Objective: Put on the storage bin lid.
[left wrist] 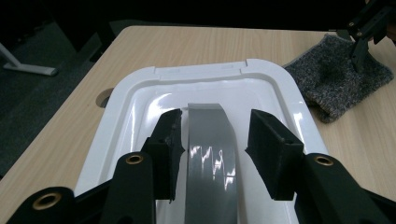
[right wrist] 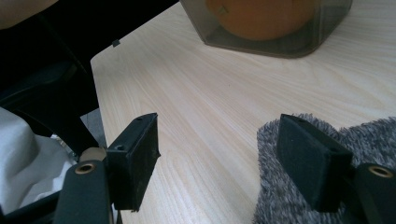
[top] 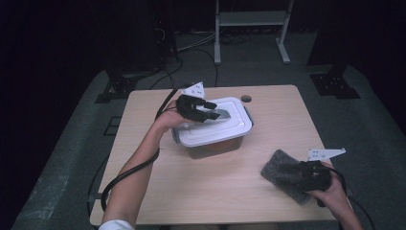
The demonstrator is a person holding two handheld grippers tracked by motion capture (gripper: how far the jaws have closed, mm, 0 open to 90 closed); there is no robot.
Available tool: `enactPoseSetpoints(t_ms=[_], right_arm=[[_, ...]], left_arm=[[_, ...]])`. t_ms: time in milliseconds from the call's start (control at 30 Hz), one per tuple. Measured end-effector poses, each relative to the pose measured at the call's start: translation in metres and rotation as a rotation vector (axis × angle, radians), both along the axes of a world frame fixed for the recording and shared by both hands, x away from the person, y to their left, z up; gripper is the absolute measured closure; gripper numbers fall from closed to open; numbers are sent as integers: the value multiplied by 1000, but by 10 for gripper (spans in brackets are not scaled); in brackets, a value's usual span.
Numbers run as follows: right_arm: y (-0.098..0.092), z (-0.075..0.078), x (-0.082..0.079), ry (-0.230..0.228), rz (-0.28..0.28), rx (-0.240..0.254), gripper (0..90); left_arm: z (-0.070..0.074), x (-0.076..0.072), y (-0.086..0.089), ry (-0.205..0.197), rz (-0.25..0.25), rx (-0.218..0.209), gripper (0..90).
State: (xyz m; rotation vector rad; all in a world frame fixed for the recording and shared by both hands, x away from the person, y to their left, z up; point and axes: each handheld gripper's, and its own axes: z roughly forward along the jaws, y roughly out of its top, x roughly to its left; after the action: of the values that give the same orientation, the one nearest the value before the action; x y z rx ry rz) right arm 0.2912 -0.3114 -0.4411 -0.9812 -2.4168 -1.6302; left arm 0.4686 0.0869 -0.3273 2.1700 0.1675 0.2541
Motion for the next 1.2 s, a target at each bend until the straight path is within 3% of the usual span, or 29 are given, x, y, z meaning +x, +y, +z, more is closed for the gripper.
enactPoseSetpoints(t_ms=[333, 867, 1200], right_arm=[[1, 1, 0, -4, 0, -1, 289], [4, 1, -1, -2, -6, -2, 289], [3, 1, 1, 2, -4, -6, 289]], left_arm=[[7, -6, 3, -2, 5, -18, 483], [13, -21, 25, -2, 26, -34, 404], [11, -32, 37, 25, 44, -52, 357]])
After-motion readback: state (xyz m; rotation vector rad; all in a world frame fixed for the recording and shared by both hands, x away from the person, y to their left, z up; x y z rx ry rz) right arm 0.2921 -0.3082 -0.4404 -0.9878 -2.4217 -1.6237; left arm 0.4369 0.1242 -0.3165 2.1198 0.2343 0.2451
